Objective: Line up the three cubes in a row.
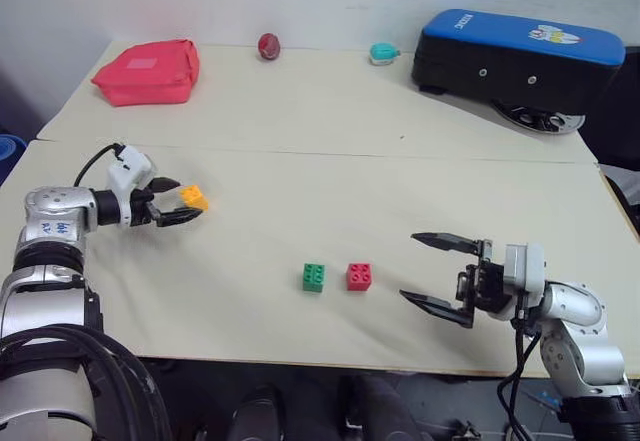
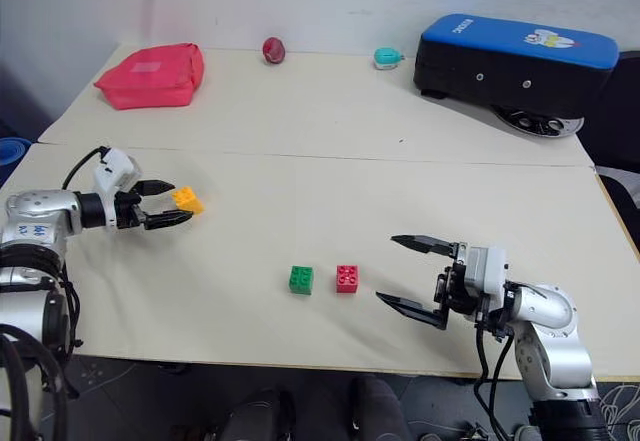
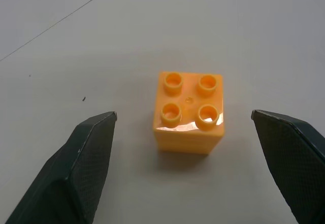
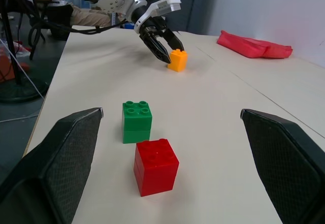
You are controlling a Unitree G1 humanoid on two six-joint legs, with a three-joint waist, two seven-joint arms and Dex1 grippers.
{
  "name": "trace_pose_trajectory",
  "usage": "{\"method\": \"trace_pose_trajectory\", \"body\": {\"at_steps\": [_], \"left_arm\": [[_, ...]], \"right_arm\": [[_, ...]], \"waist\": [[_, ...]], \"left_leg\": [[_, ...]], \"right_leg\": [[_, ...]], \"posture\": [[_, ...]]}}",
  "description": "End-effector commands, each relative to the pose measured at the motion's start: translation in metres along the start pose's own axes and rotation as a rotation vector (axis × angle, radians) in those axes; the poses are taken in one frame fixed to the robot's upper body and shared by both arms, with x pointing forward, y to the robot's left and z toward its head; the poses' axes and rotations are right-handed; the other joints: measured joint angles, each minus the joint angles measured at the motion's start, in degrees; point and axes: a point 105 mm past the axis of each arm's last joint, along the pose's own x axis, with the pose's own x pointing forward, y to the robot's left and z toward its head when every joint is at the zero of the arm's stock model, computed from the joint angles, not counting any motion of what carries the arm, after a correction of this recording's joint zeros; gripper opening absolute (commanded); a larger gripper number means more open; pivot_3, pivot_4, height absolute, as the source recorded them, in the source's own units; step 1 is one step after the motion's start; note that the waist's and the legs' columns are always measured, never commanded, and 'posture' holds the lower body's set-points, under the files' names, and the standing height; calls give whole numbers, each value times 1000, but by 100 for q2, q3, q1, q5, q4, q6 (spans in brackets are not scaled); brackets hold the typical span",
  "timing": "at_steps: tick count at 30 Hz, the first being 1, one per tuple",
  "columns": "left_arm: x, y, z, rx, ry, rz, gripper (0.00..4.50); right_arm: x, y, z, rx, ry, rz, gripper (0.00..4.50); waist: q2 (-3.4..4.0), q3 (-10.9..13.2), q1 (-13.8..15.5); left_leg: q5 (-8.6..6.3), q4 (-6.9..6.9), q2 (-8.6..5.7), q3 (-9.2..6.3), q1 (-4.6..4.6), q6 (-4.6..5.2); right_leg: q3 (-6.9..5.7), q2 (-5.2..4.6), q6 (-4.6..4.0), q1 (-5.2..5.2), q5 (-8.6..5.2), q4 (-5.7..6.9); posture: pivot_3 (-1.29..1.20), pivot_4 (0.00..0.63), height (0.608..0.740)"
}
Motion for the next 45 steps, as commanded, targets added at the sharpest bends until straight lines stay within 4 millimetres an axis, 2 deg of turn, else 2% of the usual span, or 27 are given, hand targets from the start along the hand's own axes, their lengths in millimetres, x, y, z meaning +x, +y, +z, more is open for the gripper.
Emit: {"method": "trace_pose_trajectory", "body": {"at_steps": [1, 3, 6, 14, 17, 19, 21, 23, 26, 31, 33, 40, 45], "left_arm": [[-4, 11, 14, 24, -35, 67, 4478], [1, 8, 16, 11, -45, 46, 4478], [8, 4, 17, -17, -59, 24, 3902], [11, 2, 8, -23, -18, 25, 1514], [7, 5, 15, -12, -55, 38, 1511], [2, 1, 33, 19, -133, -29, 1511], [-2, -11, 51, 99, -188, -164, 1511], [-6, -32, 56, 217, -165, -350, 1511], [0, -78, 56, 362, -111, -628, 1511], [8, -146, 39, 464, -43, -854, 1511], [11, -163, 32, 481, -31, -880, 1511], [13, -174, 22, 453, -7, -860, 1511], [24, -169, 22, 465, -6, -788, 1511]], "right_arm": [[-4, -3, 13, -50, -6, -18, 4500], [-5, -3, 13, -51, -3, -24, 4500], [-6, -3, 14, -55, 1, -31, 4500], [-8, -7, 17, -70, 3, -42, 4500], [-7, -8, 17, -76, 0, -49, 4500], [-8, -9, 19, -78, -1, -51, 4500], [-10, -9, 20, -80, 3, -48, 4500], [-12, -9, 21, -80, 15, -39, 4500], [-11, -10, 22, -70, 27, -17, 4500], [-8, -8, 21, -55, 18, 9, 4500], [-6, -7, 20, -50, 14, 16, 4500], [-10, -3, 15, -39, 19, 10, 4500], [-11, 0, 12, -36, 16, 3, 4500]], "waist": [[-1, 0, 9], [-1, 0, 17], [-1, 0, 25], [-3, 1, 10], [-3, 2, 15], [-3, 2, 15], [-3, 2, 17], [-3, 2, 21], [0, 2, 19], [2, 2, -6], [2, 2, 1], [2, 2, 18], [2, 2, 22]], "left_leg": [[0, 0, 0, -1, -1, 0], [0, 0, -1, -1, -1, 0], [0, 2, -3, -1, -1, 1], [0, 4, 0, 1, 0, -1], [0, 8, -1, 0, -1, -1], [0, 8, -1, 0, -2, 0], [0, 9, -1, 1, -3, -1], [1, 11, -1, 4, -4, -2], [0, 14, -1, 5, -4, -1], [0, 13, 3, -7, 2, -1], [1, 14, 4, -8, 2, -1], [1, 19, 0, -11, 2, 2], [1, 19, -1, -13, 2, 4]], "right_leg": [[0, 0, 0, 0, 0, 1], [-1, -2, 0, 0, 0, 0], [-8, -4, 1, 1, 0, 0], [-13, 1, 1, 0, 0, 4], [-11, -1, 1, 1, 0, 5], [-11, -1, 1, 0, 0, 5], [-16, 1, 1, 0, 0, 5], [-29, 3, 0, 0, 0, 5], [-30, 2, 0, 3, 0, 5], [24, -4, 1, 10, 0, 7], [25, -2, 0, 9, 0, 9], [23, 0, 0, 12, 0, 8], [23, -2, 1, 14, 0, 7]], "posture": [[0, 150, 740], [0, 150, 740], [0, 150, 740], [0, 150, 740], [0, 150, 740], [0, 150, 740], [0, 150, 740], [0, 150, 740], [0, 150, 740], [0, 150, 740], [0, 150, 740], [0, 150, 740], [0, 150, 740]]}}
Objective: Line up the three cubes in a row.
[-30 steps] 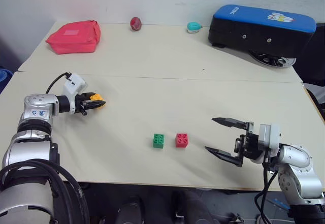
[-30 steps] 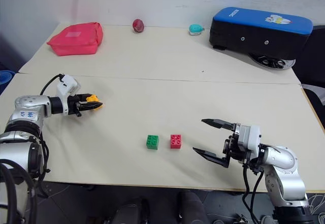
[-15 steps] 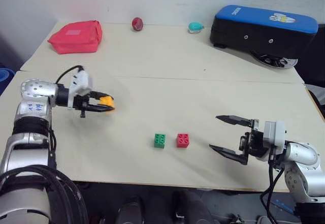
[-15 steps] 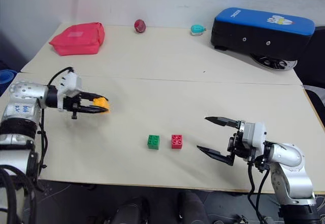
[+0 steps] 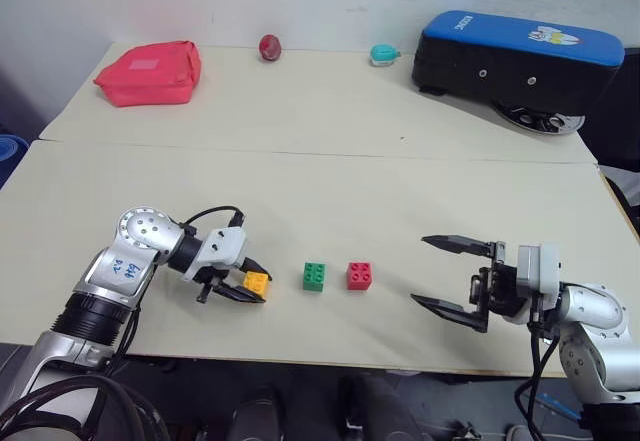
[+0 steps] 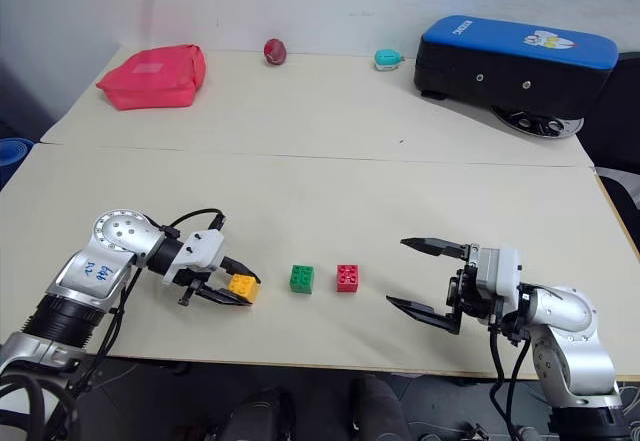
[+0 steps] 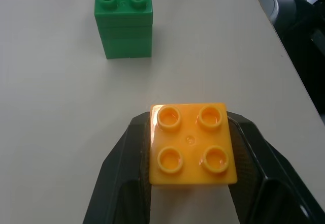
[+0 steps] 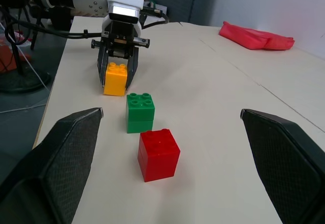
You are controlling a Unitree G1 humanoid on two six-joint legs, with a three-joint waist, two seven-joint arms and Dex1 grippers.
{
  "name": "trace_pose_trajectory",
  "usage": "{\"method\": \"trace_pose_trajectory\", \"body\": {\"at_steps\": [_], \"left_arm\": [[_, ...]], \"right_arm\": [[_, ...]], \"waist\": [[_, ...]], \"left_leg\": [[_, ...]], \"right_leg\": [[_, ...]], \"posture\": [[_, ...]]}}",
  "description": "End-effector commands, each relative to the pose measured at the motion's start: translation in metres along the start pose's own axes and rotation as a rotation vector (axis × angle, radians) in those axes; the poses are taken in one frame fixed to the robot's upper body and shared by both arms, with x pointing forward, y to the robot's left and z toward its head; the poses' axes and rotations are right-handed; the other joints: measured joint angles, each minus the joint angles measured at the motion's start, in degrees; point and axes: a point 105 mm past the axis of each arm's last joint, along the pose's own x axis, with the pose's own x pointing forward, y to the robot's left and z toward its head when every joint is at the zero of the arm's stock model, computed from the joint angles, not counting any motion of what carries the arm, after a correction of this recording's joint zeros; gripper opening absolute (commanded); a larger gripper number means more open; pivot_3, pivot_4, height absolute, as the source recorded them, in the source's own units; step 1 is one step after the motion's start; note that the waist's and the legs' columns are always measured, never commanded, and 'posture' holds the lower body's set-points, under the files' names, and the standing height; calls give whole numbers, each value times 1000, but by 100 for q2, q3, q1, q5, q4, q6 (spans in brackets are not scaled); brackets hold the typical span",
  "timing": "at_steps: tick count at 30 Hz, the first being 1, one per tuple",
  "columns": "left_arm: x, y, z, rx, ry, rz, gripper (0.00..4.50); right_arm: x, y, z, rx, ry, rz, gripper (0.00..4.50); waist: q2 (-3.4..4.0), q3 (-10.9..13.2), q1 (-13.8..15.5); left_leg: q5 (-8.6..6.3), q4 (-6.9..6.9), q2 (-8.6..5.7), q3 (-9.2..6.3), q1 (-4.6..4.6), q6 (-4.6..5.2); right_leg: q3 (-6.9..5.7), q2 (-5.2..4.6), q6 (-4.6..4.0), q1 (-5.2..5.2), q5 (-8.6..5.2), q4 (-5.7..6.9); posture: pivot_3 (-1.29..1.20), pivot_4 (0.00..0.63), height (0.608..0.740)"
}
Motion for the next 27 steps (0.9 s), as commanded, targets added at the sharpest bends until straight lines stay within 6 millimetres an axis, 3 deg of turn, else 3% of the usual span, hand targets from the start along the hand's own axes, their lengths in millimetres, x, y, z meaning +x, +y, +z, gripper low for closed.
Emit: {"method": "trace_pose_trajectory", "body": {"at_steps": [1, 7, 27], "left_arm": [[0, 10, 4, 32, 3, 58, 1511], [6, 22, 11, 64, -12, 92, 1511], [21, 17, 16, 53, -36, 54, 1511]], "right_arm": [[-1, 0, 6, -35, -21, -6, 4500], [1, 2, 3, -35, -28, -5, 4500], [2, 5, -3, -28, -30, -11, 4500]], "waist": [[0, 0, 2], [0, 0, 7], [0, 0, -3]], "left_leg": [[0, 1, 0, 0, 0, 0], [0, 3, -1, -1, -1, 1], [1, 3, 1, -1, 1, -2]], "right_leg": [[0, 0, 0, 1, 0, 0], [-2, 0, 0, 2, 0, 0], [-1, 3, 0, 1, 0, 1]], "posture": [[0, 150, 740], [0, 150, 740], [0, 150, 740]]}}
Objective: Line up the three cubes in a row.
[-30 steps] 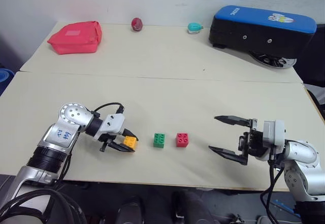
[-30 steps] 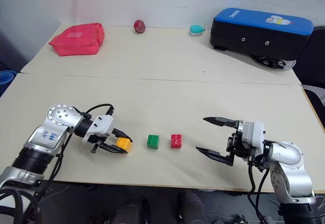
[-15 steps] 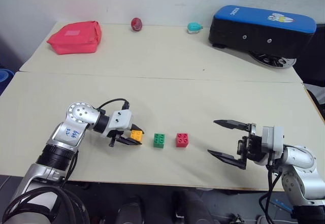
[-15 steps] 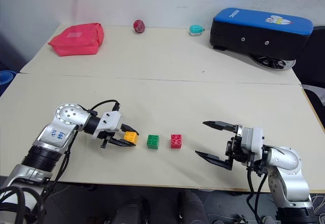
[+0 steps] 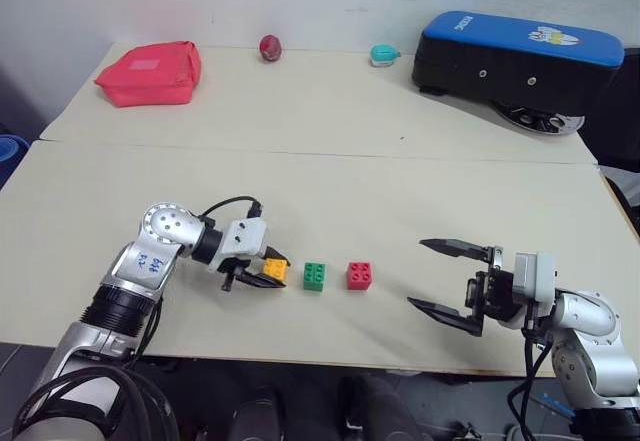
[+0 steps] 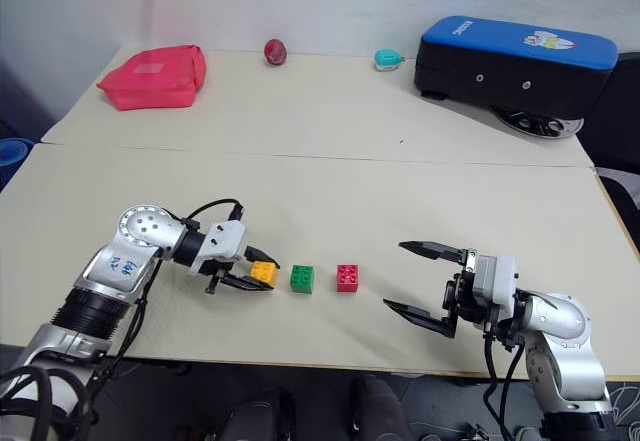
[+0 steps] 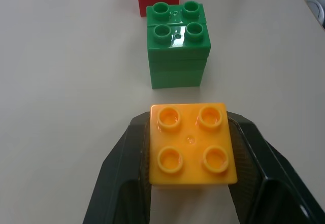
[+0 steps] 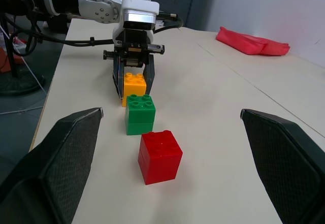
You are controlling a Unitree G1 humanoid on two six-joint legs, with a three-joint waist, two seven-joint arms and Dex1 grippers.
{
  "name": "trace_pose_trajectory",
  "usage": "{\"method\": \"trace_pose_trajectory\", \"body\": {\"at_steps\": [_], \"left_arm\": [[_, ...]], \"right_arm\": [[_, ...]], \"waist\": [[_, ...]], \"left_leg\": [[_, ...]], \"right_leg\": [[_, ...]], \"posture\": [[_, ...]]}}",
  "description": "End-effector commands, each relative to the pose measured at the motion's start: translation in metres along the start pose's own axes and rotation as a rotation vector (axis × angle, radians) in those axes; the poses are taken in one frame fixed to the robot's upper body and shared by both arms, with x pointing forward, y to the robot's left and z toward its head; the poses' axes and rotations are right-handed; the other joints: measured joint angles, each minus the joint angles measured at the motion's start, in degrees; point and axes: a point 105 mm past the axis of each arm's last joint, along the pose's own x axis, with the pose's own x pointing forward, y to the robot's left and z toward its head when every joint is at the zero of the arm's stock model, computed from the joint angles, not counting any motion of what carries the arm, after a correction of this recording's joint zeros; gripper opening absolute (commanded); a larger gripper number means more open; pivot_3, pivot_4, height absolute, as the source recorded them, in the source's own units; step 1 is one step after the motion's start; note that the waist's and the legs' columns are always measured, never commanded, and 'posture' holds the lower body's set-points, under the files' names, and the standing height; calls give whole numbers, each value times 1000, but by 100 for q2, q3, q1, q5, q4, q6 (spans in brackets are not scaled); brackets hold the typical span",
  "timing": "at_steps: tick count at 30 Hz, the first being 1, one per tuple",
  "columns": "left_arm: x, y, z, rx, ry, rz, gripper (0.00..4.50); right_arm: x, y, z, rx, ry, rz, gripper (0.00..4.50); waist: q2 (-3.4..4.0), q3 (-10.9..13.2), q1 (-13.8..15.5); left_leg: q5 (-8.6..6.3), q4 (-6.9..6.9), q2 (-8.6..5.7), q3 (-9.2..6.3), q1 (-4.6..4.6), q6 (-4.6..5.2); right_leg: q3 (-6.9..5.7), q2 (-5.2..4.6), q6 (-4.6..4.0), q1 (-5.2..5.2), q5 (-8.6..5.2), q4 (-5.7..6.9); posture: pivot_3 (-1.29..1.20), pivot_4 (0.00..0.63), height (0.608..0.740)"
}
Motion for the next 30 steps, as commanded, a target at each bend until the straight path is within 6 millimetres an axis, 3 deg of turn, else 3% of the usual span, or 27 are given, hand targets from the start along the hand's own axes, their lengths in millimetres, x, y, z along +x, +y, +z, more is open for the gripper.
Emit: {"method": "trace_pose_trajectory", "body": {"at_steps": [1, 5, 11, 14, 17, 22, 28, 30], "left_arm": [[3, -3, 3, 15, -1, -10, 1511], [2, -5, -1, 4, 21, -5, 1511], [-5, -3, 4, 16, 3, 33, 3354], [-18, -4, 10, 3, -43, 76, 4239], [-45, -14, 4, -28, -43, 126, 4239], [-98, -43, -23, -106, -17, 245, 4239], [-161, -61, -30, -150, -1, 474, 4239], [-172, -64, -28, -133, 14, 523, 4239]], "right_arm": [[1, 0, 2, -10, -17, 3, 4500], [1, 0, 1, -9, -18, 4, 4500], [1, 0, 0, -9, -21, 5, 4500], [1, -1, 0, -12, -25, 3, 4500], [-3, -6, 1, -19, -23, -1, 4500], [-20, -10, 1, -30, 42, 28, 4500], [-55, -22, 7, -97, 276, 109, 4500], [-62, -27, 13, -90, 308, 119, 4500]], "waist": [[0, 0, 1], [0, 0, 5], [0, 0, 0], [0, 0, -7], [1, 0, -45], [8, 3, -24], [8, 4, 19], [9, 4, 9]], "left_leg": [[0, 0, 0, 0, 0, 0], [0, 0, 0, 0, 0, 0], [0, 0, 1, 0, 0, 0], [0, 0, 0, -1, -1, 0], [0, -4, 5, 1, 3, -1], [-1, -9, 7, 1, 7, 0], [-26, -4, -3, -11, 0, 45], [-27, -4, -3, -12, 1, 47]], "right_leg": [[0, 0, 0, 0, 0, 0], [0, -1, 0, 1, 0, -1], [0, 0, 0, 0, 0, 0], [0, -2, 0, 0, 0, 0], [4, 1, -1, -1, 0, 0], [4, -2, -4, -1, -2, -1], [-10, -21, -3, 7, -2, -10], [-13, -22, -3, 9, -2, -13]], "posture": [[0, 150, 740], [0, 150, 740], [0, 150, 740], [0, 150, 740], [0, 150, 740], [0, 150, 740], [0, 150, 740], [0, 150, 740]]}}
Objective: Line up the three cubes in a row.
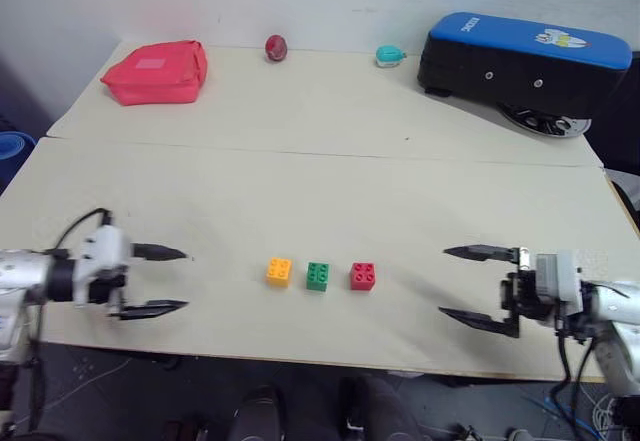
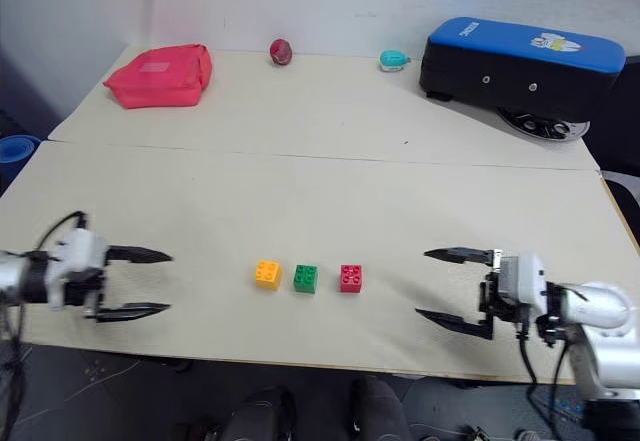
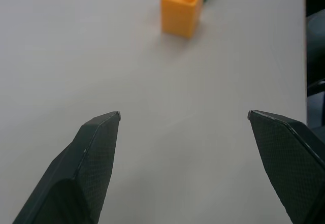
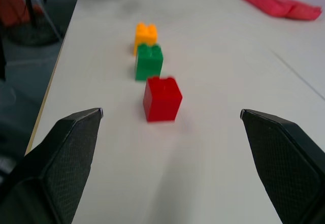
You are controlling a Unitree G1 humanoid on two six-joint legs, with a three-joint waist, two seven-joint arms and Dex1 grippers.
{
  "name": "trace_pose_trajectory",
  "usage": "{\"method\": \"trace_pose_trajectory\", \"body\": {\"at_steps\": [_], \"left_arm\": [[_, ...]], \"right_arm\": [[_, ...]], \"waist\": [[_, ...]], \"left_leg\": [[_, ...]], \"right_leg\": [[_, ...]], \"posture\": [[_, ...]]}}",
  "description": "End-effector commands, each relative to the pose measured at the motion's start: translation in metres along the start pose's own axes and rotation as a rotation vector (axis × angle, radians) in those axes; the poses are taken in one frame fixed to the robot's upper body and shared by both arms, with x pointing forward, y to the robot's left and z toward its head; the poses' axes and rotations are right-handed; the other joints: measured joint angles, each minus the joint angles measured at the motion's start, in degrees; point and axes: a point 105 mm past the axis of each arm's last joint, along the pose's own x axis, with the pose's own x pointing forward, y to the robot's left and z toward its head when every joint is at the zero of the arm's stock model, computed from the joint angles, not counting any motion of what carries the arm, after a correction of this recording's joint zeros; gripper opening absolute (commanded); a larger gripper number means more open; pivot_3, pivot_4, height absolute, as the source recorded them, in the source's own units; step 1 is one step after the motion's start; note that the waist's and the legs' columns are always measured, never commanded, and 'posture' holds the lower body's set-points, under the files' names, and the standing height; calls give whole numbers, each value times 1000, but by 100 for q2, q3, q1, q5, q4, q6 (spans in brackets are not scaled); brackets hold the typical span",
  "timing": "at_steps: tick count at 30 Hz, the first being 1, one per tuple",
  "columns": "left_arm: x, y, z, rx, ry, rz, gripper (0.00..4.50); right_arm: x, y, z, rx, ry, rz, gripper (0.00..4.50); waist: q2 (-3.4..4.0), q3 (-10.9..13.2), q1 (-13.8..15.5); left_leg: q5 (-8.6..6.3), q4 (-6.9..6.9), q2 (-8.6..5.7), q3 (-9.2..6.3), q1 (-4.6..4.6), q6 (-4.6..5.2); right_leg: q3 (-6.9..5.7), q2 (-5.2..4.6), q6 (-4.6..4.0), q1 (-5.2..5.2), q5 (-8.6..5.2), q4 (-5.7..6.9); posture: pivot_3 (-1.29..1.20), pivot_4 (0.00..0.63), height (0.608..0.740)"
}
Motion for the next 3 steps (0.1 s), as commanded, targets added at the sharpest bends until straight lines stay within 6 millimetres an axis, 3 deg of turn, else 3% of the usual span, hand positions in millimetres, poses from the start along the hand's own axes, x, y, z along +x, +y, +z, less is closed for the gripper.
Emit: {"method": "trace_pose_trajectory", "body": {"at_steps": [1, 3], "left_arm": [[-20, 8, 15, 58, -24, 97, 4239], [-18, 9, 16, 87, -22, 111, 4239]], "right_arm": [[-16, -8, 12, -21, 29, 6, 4500], [-16, -7, 11, -20, 39, 15, 4500]], "waist": [[0, 0, -10], [1, 0, -13]], "left_leg": [[0, -1, 0, 0, 3, 0], [0, -4, 2, -2, 7, 0]], "right_leg": [[0, 0, 0, 2, 0, 0], [-1, 1, 0, 5, 0, 1]], "posture": [[0, 150, 740], [0, 150, 740]]}}
